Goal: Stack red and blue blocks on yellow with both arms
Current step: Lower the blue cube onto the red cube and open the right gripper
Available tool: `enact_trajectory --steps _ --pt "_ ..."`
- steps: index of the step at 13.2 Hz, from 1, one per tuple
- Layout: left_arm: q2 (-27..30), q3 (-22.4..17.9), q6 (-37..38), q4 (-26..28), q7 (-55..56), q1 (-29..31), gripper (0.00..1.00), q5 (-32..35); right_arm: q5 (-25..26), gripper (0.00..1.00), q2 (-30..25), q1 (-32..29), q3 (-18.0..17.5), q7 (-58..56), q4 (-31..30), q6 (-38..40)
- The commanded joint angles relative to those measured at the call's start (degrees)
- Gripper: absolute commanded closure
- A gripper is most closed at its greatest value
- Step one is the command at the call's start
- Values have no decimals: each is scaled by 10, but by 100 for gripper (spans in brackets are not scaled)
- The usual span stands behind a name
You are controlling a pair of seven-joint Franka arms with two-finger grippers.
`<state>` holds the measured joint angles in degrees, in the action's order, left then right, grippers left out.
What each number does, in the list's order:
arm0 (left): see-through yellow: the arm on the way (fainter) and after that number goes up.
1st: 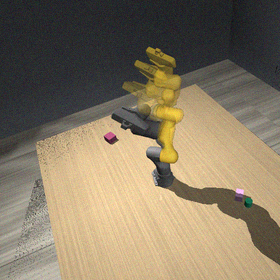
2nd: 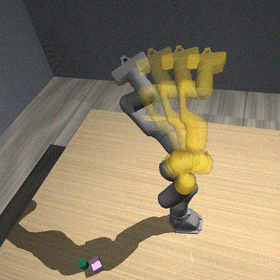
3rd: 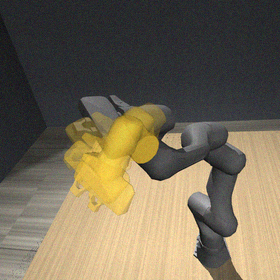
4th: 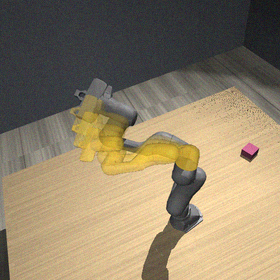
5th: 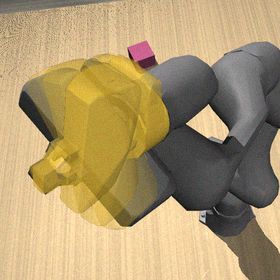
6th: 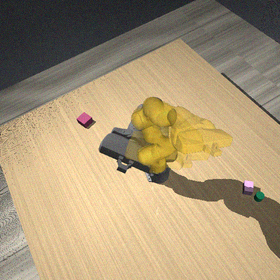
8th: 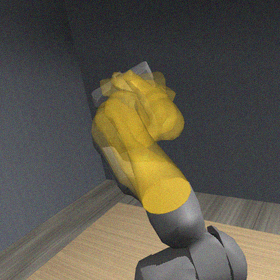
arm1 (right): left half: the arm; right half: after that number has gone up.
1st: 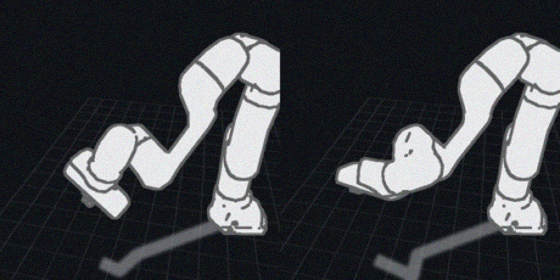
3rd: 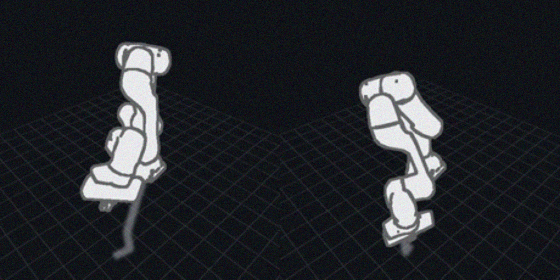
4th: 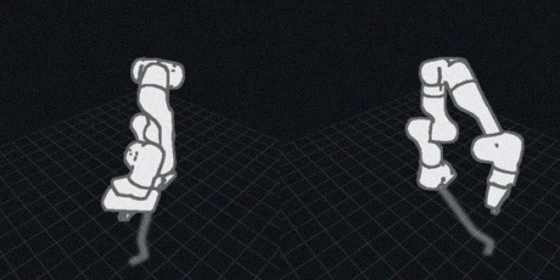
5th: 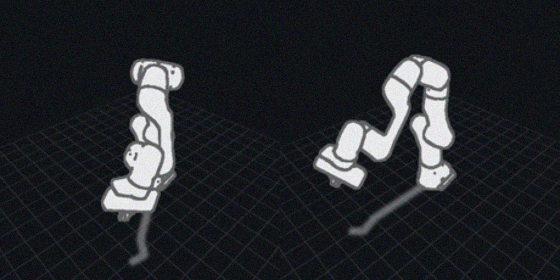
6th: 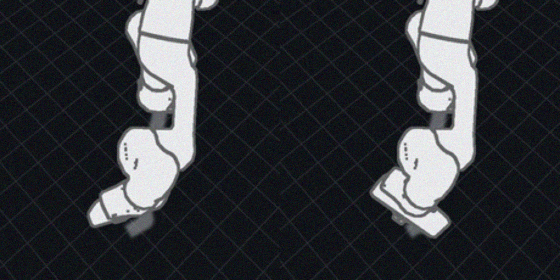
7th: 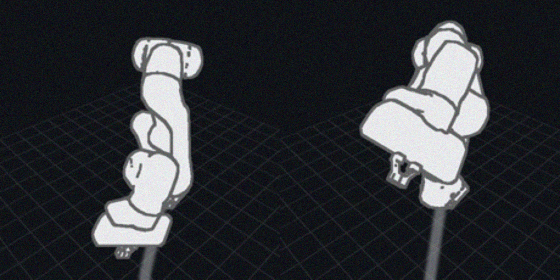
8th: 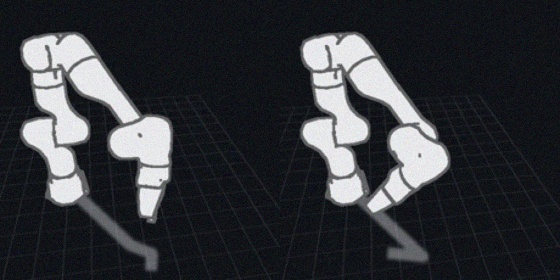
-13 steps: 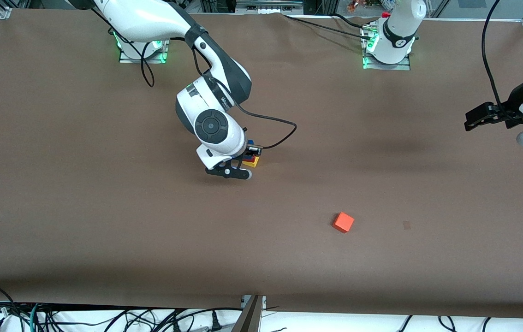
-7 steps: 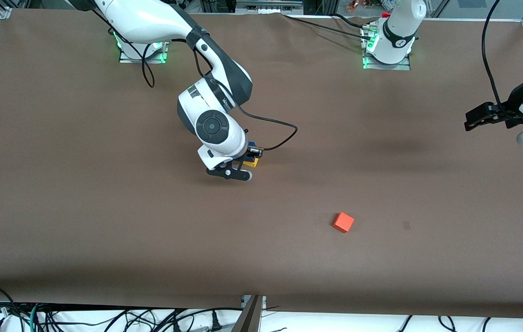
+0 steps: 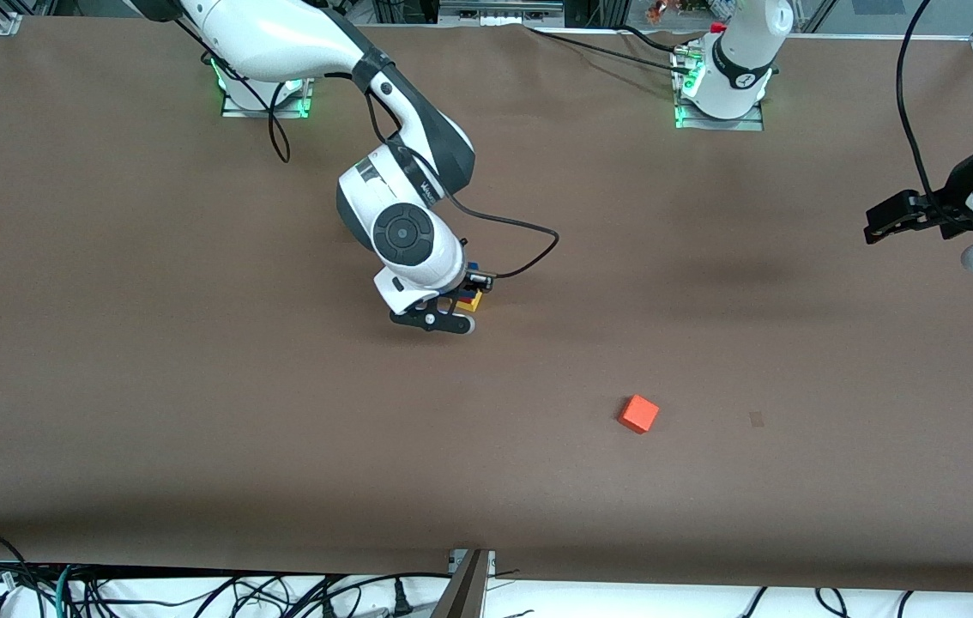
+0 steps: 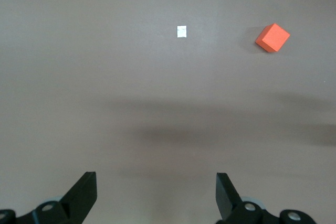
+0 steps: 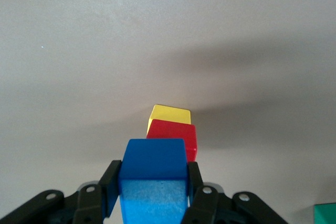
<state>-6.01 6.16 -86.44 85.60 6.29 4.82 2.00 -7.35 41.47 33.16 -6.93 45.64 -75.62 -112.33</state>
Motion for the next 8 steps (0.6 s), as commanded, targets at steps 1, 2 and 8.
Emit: enact_trajectory --steps 1,2,8 --pt "4 2 -6 4 -14 7 0 -16 11 29 5 4 3 14 5 -6" --pt "4 2 -6 4 -15 7 0 -16 11 27 5 4 3 13 5 -6" --pt "4 2 -6 4 -14 7 0 -16 10 17 1 -2 3 20 6 -5"
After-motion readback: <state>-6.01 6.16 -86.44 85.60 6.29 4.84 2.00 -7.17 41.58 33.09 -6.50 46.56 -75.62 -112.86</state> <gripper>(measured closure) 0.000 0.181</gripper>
